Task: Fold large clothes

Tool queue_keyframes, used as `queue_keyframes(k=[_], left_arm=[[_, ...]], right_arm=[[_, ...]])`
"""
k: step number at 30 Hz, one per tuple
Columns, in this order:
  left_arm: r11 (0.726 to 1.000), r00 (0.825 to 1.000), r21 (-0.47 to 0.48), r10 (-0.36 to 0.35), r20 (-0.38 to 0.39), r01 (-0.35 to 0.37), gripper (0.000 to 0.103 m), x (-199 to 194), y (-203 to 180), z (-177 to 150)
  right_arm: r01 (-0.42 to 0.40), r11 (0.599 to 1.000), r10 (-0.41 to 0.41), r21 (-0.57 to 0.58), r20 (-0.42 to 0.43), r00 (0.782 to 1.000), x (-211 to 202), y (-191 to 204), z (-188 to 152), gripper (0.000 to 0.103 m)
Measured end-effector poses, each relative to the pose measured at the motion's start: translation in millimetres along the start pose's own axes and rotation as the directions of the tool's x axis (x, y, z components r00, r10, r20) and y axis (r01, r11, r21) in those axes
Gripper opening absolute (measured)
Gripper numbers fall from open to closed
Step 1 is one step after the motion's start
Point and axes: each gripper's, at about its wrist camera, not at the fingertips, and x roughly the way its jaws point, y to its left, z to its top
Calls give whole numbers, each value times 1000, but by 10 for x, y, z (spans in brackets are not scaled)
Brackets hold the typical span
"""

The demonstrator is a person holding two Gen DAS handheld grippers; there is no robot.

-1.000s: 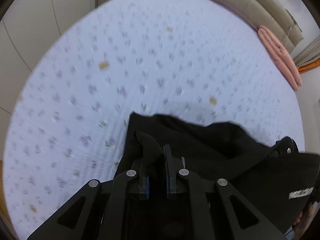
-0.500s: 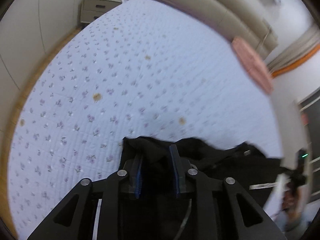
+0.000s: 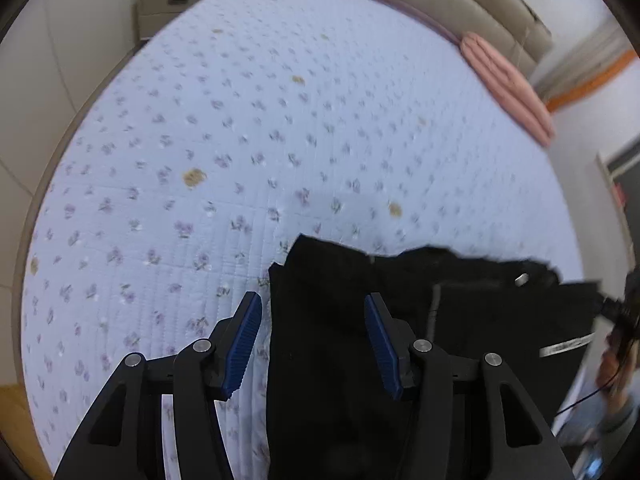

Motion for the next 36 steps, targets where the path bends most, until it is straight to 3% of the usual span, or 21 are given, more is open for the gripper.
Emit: queue_keyframes(k=[5,8,11,13,14,15,16,17,18,20,22,25,28,31,33,36], left_arm=[[997,994,-15,-71,-82,70,55,248,122,13],[992,987,-44,-125,-105,120,56,317,207,23],[982,974,-86,-181,-134,171,70,434,270,20],[977,972,-118,-191,-135,176,72,503,303,2],[975,971,-127,-200,-130,183,71,526,304,-5],[974,975,-129,-197,-102,184,69,510,294,-17],[979,981,-117,-179,-70,170,60,485,267,-24],[985,987,-85,-154,-40,150,22,427,198,-30],[989,991,-69,-132,-32,130,14,380,149,-32],[996,997,-52,-74,29,75,10,226,50,-42],[995,993,-79,-54,102,62,9,-46,30,-18],[979,972,-150,-105,212,138,9,-495,92,88],[989,962,-118,-52,267,86,9,-677,-13,239],[993,969,-116,31,247,-3,9,-448,-13,396],[986,983,-160,77,167,-50,9,-28,99,456],[971,993,-213,115,38,-104,10,595,290,398]], right_arm=[[69,984,-79,-165,-54,995,612,80,110,73],[64,974,-86,-217,-91,992,885,92,115,73],[57,977,-82,-207,-115,990,1044,54,73,73],[87,977,-106,-196,-91,990,1054,62,7,51],[124,970,-140,-210,-64,988,1017,94,-25,46],[150,965,-163,-217,-45,986,983,120,-49,35],[178,960,-188,-217,-23,982,927,144,-80,29],[198,956,-203,-214,0,979,859,169,-110,26],[218,952,-219,-216,17,976,802,202,-131,22],[266,936,-261,-231,54,964,682,287,-182,16],[343,907,-322,-243,122,939,499,405,-197,15],[401,885,-356,-235,212,910,190,554,-125,14],[420,879,-353,-225,283,892,4,672,42,14],[440,872,-371,-214,295,880,184,703,291,14],[467,856,-406,-223,269,873,505,648,395,14],[483,841,-464,-246,133,876,1218,444,391,13]])
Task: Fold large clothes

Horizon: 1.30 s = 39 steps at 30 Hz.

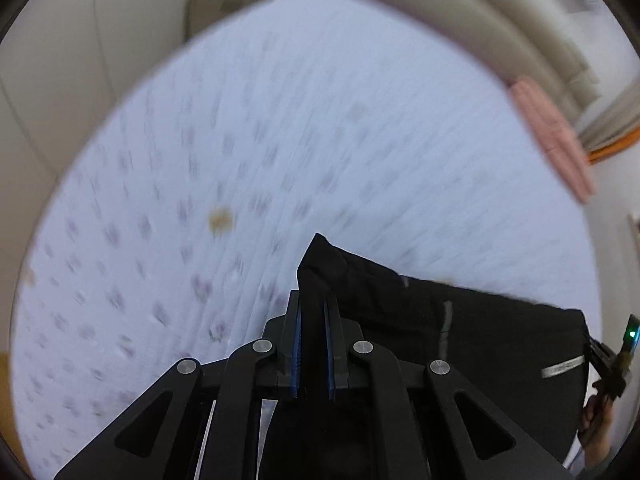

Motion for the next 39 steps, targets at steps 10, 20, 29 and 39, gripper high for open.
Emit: queue_keyframes(k=[10,20,29,39], left_arm=[[989,993,96,114,-19,-111,33,161,-150,30],[997,985,-29,68,157,-65,51,-1092,58,139],[954,996,301,-13,93,-16,51,-1253,-1383,-1312],[937,998,345,58,9,-58,55,-459,-1664,-1827]], right_arm=[[22,1000,-23,-17,-51,998,400,55,-125,31],[-170,960,177,221,-11,984,-619,-358,-295,52],[-306,952,305,5,-44,951,-1307,670,-850,52],[-288,955,279,-71,-112,954,-722,1090,-1251,52]])
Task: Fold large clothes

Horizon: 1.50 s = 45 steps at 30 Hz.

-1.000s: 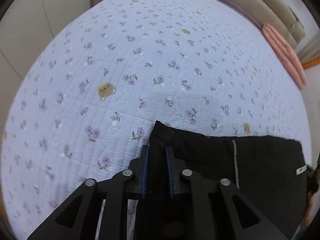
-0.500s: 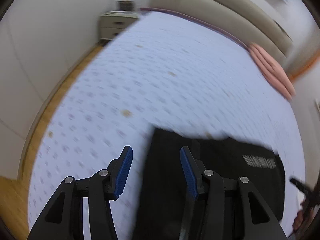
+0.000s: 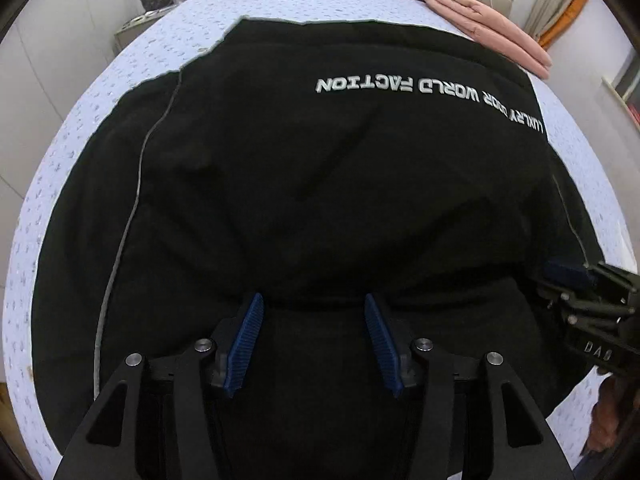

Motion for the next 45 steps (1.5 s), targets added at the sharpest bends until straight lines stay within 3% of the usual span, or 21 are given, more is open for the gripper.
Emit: queue_keyframes(k=[5,10,13,15,16,18,19,24,27,30,33,38,45], left_arm=[[1000,1000,1,-17,-12,17,56,-207,11,135],[1000,995,-12,-22,95,23,57,-493,68,599],[999,996,-51,16,82,-12,57,-253,213,918],[996,999,-90,21,29,-18,59,50,282,1019],[993,1000,-115,6,-9,-7,63,220,353,1037],[989,998,-149,1,-56,-10,81,456,474,1035],[988,999,-154,-4,-48,-4,82,507,512,1008],[992,999,-126,29,16,-27,83,478,419,888],[989,1000,-149,-14,23,18,82,416,459,845],[986,998,-153,-64,7,64,82,272,589,848],[985,998,-159,-61,30,65,82,-12,746,745],[984,999,-177,28,42,-20,82,-421,1130,393],[970,996,-227,78,-38,-85,82,-430,1508,-5]], right_arm=[[11,1000,-11,-25,-35,999,-125,43,113,53],[-20,999,23,-28,110,994,-514,98,576,54],[-41,999,39,14,125,991,-334,110,952,54],[-32,999,27,42,103,994,-81,102,1117,53],[-15,998,11,59,71,997,114,86,1182,56],[-9,998,7,70,32,999,405,61,1219,63],[9,998,-12,64,39,999,486,53,1219,69],[6,995,-13,96,67,998,547,-44,1185,77],[-8,995,0,104,75,997,513,-113,1175,78],[-52,990,41,132,83,996,303,-205,1092,78],[-76,985,59,158,114,992,-50,-365,839,78],[84,989,-97,124,107,990,-511,-591,297,80],[111,975,-112,192,-7,994,-508,-990,-180,80]])
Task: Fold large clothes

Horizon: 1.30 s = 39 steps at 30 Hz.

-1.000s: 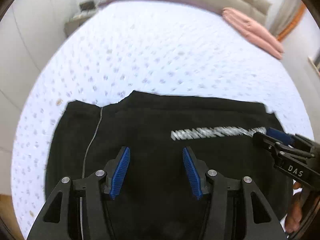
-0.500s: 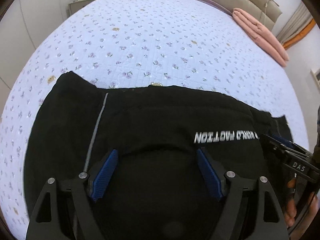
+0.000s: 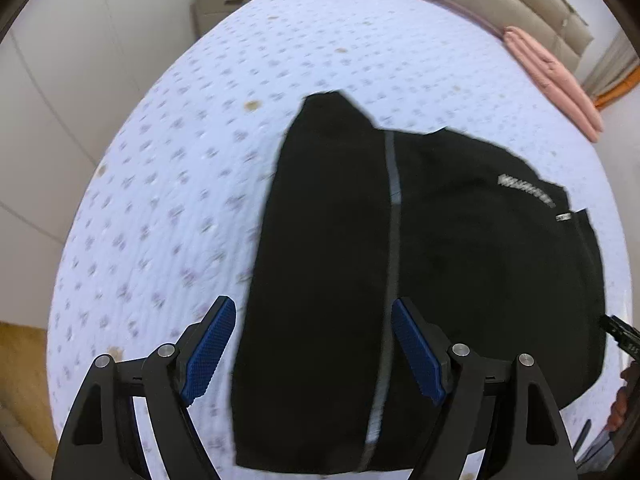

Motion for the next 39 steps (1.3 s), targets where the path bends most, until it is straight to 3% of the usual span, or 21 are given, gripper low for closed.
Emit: queue_keyframes(k=[2,5,8,10,15,17,21,26,29,35,37,39], left_arm=[[1000,1000,-21,0,-4,0,82,49,83,-27],[991,993,-88,-104,-54,99,82,233,262,-43],[954,963,-174,-259,-77,243,82,425,442,-29],[935,945,-202,-314,-92,291,82,505,507,0],[925,927,-186,-356,-119,331,83,605,500,51],[919,919,-192,-372,-131,345,84,656,500,60],[874,882,-271,-450,-141,403,87,812,569,61],[860,870,-292,-471,-142,418,89,861,592,5],[824,843,-319,-525,-117,469,89,800,650,-2],[750,786,-374,-612,-81,546,89,805,717,-62],[736,777,-404,-623,-91,543,89,885,772,-77],[744,779,-404,-617,-108,533,89,949,760,-85]], right_arm=[[-23,999,23,31,-9,1000,33,-108,-48,80],[-77,994,79,82,-32,996,150,-239,-84,84],[-156,975,167,159,-56,984,306,-398,-82,89],[-197,966,212,169,-70,975,384,-452,-61,91],[-281,944,302,171,-112,947,565,-535,-4,96],[-335,924,359,186,-117,926,639,-570,18,96],[-430,870,466,241,-117,877,806,-635,34,98],[-465,859,496,215,-125,859,823,-617,82,99],[-508,839,536,195,-137,833,818,-580,123,92],[-572,794,603,206,-150,783,975,-603,164,95],[-576,793,606,199,-154,780,1046,-589,206,97],[-576,796,603,187,-160,781,1109,-536,267,99]])
